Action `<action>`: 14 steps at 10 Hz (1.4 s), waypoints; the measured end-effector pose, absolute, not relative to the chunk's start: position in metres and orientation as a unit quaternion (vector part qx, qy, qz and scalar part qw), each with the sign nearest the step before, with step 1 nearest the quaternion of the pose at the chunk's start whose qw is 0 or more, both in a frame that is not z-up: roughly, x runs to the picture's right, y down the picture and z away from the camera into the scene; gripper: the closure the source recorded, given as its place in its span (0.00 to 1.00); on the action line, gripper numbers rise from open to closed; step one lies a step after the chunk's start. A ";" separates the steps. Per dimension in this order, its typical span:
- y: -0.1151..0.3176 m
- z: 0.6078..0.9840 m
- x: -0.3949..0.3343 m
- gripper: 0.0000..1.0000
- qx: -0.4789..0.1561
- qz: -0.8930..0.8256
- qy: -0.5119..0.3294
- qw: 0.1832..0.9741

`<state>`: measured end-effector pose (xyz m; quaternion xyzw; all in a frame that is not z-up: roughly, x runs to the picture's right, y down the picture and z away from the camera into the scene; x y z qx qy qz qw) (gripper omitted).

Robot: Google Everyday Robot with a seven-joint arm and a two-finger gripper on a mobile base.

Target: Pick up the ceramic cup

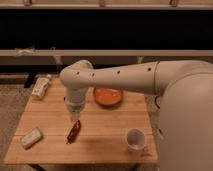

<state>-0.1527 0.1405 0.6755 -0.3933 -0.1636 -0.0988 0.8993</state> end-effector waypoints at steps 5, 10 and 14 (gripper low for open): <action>0.121 0.656 -0.113 0.97 -0.364 -0.076 -0.124 0.920; 0.123 0.635 -0.024 0.47 -0.350 -0.014 -0.072 0.934; 0.144 0.623 0.058 0.20 -0.355 0.035 -0.042 0.933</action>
